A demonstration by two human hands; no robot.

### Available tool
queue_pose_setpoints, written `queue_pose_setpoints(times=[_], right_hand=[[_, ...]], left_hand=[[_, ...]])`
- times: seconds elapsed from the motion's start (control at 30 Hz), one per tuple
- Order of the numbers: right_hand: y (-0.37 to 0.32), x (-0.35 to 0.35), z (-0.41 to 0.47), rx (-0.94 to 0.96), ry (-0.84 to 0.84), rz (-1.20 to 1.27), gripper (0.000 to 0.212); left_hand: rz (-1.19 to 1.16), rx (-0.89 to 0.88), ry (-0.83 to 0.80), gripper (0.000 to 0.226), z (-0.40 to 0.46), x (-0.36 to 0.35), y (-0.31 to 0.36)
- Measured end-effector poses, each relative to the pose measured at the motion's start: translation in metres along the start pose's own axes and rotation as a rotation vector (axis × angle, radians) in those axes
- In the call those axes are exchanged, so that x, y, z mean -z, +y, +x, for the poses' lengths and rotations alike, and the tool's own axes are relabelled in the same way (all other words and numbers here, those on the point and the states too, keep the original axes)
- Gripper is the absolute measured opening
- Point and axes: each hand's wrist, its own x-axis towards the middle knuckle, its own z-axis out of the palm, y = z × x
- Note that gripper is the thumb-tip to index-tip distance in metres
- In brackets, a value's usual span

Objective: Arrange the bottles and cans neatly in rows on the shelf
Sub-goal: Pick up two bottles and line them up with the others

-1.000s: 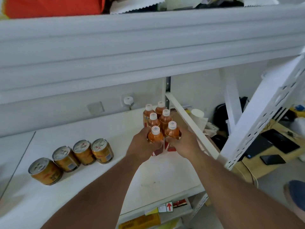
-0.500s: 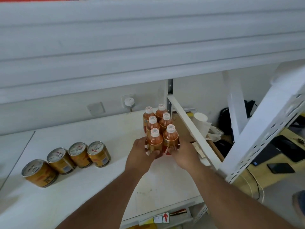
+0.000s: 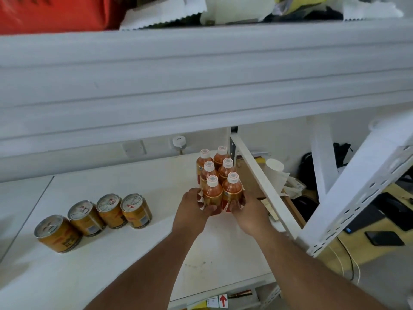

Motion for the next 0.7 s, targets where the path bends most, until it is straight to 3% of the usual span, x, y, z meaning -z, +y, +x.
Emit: queue_pose_setpoints(times=[0.13, 0.4, 0.57, 0.7], right_hand=[[-0.003, 0.006, -0.018, 0.024, -0.007, -0.016, 0.037], [-0.025, 0.013, -0.076, 0.187, 0.003, -0.489, 0.053], [-0.058, 0.005, -0.107, 0.322, -0.149, -0.695, 0.074], [-0.082, 0.001, -0.13, 0.408, -0.252, -0.76, 0.076]], left_hand=[[0.035, 0.027, -0.059, 0.083, -0.01, 0.01, -0.003], [0.64, -0.231, -0.165, 0.072, -0.053, 0.061, -0.007], [0.743, -0.189, -0.17, 0.073, -0.083, 0.097, -0.007], [0.754, -0.106, -0.126, 0.075, -0.109, 0.123, -0.009]])
